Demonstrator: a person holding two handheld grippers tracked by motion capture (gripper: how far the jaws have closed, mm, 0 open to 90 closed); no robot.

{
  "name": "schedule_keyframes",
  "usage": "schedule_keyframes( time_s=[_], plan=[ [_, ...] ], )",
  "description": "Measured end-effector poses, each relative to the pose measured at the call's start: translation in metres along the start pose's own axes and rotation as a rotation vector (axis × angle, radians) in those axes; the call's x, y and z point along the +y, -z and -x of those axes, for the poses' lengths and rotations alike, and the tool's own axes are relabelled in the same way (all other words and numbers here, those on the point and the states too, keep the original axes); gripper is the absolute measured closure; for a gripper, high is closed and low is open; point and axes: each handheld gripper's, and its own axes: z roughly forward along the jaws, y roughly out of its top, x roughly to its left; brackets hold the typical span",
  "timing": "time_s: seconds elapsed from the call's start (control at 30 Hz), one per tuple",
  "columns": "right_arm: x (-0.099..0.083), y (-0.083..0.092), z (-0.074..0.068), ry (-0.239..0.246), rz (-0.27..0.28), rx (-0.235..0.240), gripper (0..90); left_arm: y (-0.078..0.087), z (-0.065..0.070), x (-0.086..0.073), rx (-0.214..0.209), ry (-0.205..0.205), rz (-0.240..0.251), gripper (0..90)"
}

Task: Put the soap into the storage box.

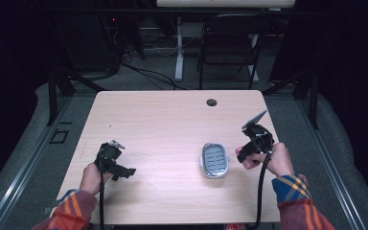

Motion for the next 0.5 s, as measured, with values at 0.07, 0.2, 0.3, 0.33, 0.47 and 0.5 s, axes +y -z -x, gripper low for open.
schedule_keyframes(
  time_s=[0.07, 0.2, 0.3, 0.33, 0.47, 0.5],
  plan=[
    [0.0005, 0.0001, -0.0006, 0.001, 0.002, 0.003, 37.2, 0.0000, -0.0001, -0.0001, -0.002, -0.001, 0.000, 0.1],
    [0.0025, 0.0004, -0.0033, 0.003, 0.003, 0.001, 37.2, 0.0006, -0.0007, -0.0005, -0.005, 0.000, -0.003, 0.1],
    [0.0037, 0.0001, -0.0050, 0.012, 0.006, -0.004, 37.2, 0.0004, -0.0008, -0.0005, -0.005, 0.000, -0.004, 0.1],
    [0.0046, 0.0005, -0.0048, 0.023, -0.004, 0.002, 37.2, 0.0002, -0.0006, -0.0005, -0.006, 0.001, -0.004, 0.1],
    [0.0074, -0.0006, -0.0081, 0.030, -0.008, -0.006, 37.2, 0.0007, 0.0008, -0.0004, -0.007, -0.004, -0.004, 0.1],
    [0.0084, -0.0004, -0.0091, 0.028, -0.011, -0.003, 37.2, 0.0010, 0.0010, -0.0006, -0.007, -0.003, -0.004, 0.1]
  ],
)
